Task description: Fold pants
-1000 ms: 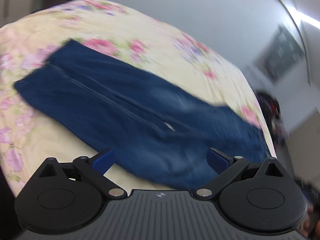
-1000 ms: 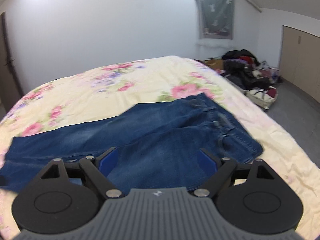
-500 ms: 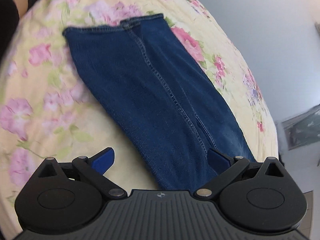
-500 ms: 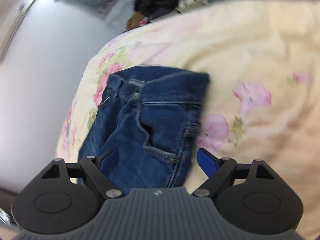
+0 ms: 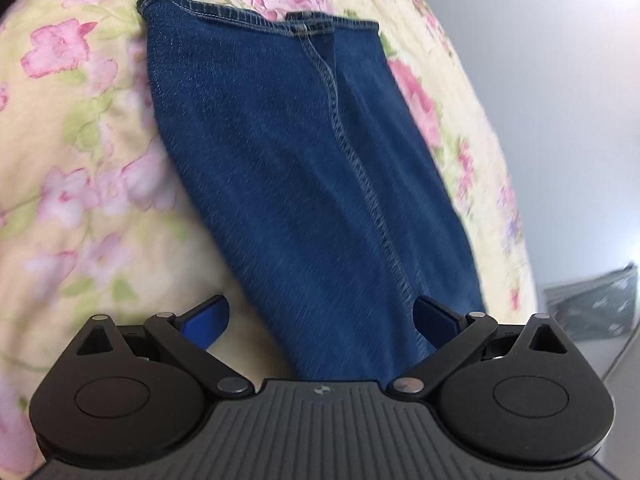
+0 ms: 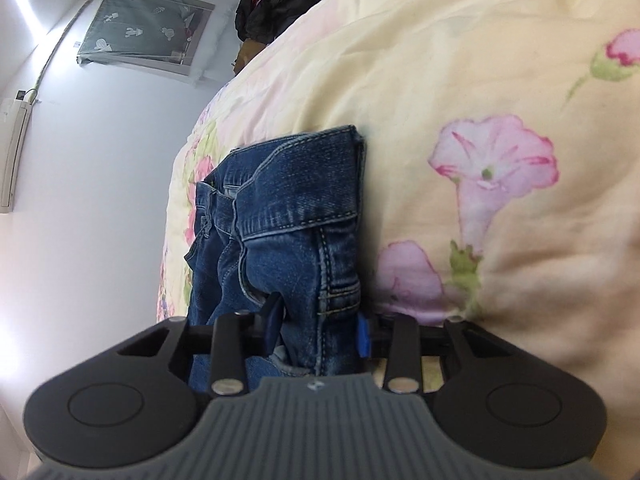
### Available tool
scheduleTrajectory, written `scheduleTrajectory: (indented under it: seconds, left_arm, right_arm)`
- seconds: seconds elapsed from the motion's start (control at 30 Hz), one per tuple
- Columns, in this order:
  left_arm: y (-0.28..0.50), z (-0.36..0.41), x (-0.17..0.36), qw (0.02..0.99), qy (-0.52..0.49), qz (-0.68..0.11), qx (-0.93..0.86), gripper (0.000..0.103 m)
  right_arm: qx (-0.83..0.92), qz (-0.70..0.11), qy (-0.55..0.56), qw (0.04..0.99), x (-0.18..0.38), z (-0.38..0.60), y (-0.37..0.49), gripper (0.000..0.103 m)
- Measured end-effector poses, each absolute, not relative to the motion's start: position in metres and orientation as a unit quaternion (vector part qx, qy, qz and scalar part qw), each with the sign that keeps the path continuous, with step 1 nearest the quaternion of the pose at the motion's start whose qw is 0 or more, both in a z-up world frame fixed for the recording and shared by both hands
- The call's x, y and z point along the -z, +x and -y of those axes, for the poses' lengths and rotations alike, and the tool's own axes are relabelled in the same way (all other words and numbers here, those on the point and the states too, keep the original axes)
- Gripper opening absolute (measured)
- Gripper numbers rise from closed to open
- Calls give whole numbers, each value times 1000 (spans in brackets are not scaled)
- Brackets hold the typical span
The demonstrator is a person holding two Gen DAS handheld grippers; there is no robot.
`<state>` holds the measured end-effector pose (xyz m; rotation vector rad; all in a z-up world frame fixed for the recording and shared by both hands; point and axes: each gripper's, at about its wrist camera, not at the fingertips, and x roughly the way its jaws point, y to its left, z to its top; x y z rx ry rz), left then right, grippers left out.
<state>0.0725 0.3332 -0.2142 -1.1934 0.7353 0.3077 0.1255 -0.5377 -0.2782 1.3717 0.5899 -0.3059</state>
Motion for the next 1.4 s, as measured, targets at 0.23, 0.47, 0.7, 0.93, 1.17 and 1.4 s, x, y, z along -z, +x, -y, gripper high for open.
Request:
scheduleTrajectory:
  seconds: [0.23,0.47,0.7,0.93,1.17,1.4]
  left_arm:
    - [50,-353,233,708,-620,-286,-180,56]
    - [44,-363,230,713,-617,-269,-194,4]
    - [56,-372,232,699,-623,-286,-204,6]
    - [57,-376,239,699,-618,-298,-202,7]
    - [57,-375,186,745,-588,-271,-159,2]
    - [82,-384,146,742,-608,-261,-105,2]
  right_arm:
    - [136,-268,615,729,277,537,121,20]
    - [123,-261,619,731,270,538,111,12]
    - [105,-267,597,749,251,540,115,10]
    - [126,-294,610,725,270,541,116,16]
    - [87,-271,594,753,232,540,123,7]
    - [42,-238,584,775,179,531,155,7]
